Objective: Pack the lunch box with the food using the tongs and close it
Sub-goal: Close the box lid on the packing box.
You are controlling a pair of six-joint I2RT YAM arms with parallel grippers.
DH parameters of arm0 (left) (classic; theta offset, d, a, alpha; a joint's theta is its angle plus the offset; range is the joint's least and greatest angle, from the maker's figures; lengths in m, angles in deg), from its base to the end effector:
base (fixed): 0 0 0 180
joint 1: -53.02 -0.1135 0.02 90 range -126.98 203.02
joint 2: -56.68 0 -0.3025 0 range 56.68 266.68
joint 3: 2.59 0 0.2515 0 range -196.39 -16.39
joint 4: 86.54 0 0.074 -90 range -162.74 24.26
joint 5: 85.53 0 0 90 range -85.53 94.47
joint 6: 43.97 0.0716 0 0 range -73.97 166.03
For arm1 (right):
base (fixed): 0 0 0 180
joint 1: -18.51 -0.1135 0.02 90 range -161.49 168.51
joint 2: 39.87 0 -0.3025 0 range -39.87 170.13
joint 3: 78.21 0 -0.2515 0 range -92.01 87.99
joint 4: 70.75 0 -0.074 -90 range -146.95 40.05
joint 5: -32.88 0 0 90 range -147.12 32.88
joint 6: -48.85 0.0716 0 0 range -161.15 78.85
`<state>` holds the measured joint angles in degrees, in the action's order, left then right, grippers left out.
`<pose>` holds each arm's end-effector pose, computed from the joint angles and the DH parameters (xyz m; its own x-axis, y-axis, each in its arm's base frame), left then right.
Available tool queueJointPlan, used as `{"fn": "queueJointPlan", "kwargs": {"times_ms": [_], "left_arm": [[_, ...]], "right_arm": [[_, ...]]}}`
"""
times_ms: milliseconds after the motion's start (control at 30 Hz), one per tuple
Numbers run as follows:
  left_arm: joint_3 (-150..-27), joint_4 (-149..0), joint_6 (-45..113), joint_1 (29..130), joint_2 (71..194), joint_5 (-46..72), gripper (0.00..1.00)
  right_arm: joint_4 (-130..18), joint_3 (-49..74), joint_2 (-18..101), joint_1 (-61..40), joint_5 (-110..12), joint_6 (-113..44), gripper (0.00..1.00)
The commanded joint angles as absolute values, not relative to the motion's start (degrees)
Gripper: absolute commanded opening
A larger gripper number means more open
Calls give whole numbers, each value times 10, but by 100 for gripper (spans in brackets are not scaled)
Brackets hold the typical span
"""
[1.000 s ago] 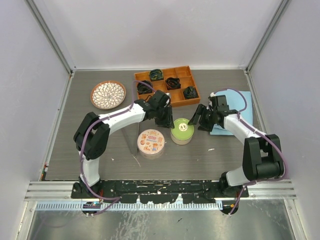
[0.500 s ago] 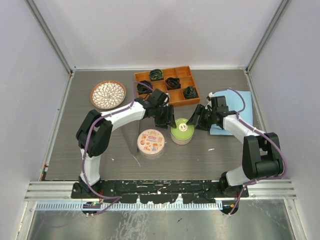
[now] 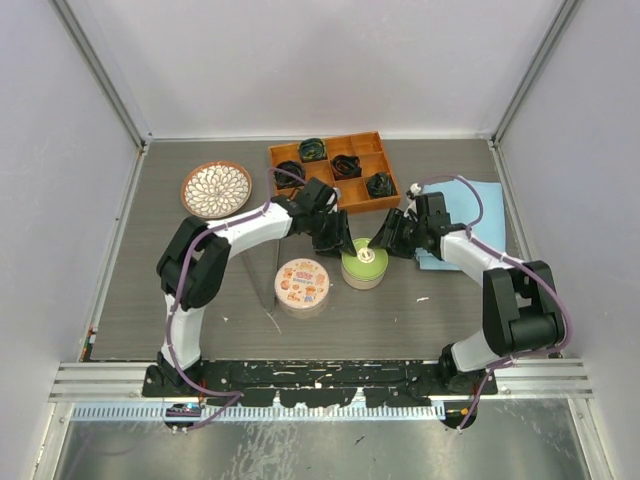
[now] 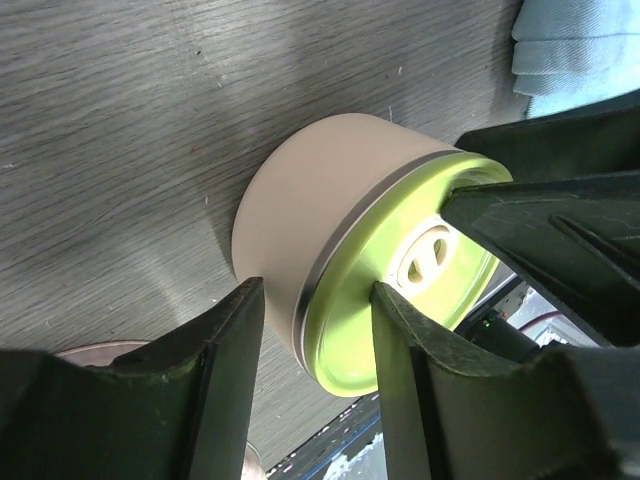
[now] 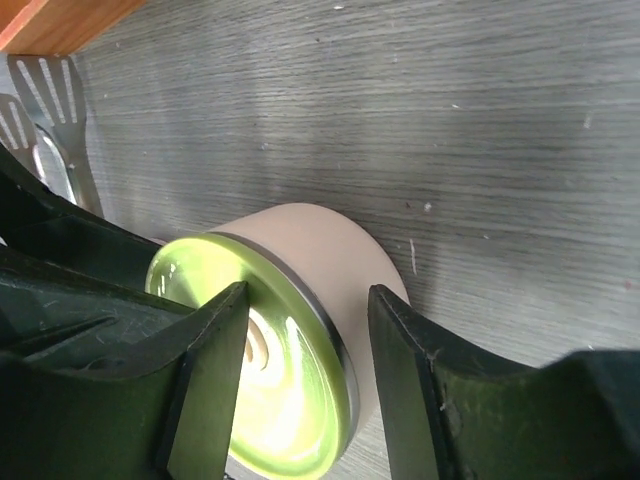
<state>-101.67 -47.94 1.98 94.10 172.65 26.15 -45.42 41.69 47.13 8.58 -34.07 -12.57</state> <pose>0.3390 -0.3306 0.1966 -0.9807 -0.0022 -0.1955 0.1204 0.7811 -0.6127 0.3046 0.0818 0.1912 -0.8727 0.2941 -0.3898 0.0257 0.8248 0.5648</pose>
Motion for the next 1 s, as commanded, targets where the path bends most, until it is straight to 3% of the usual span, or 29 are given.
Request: {"fn": "queueJointPlan", "kwargs": {"times_ms": [0,233,400,567,733,833,967], "left_arm": [[-993,-442,47,943,1736,202,48],[-1006,-443,48,944,1701,237,55],[-977,-454,45,947,1687,250,54],[-940,-469,43,964,1701,268,31],[-910,-463,35,971,1698,235,17],[-921,-447,42,971,1684,213,21],[-972,-429,63,965,1630,168,39]], "right_arm": [[-343,457,435,85,-476,-169,57],[-289,422,339,85,-434,-161,62],[-295,450,363,85,-345,-173,57],[-265,459,429,71,-396,-183,45],[-259,460,410,68,-467,-181,38],[-274,438,373,69,-455,-187,50],[-302,388,281,73,-494,-212,64]]}}
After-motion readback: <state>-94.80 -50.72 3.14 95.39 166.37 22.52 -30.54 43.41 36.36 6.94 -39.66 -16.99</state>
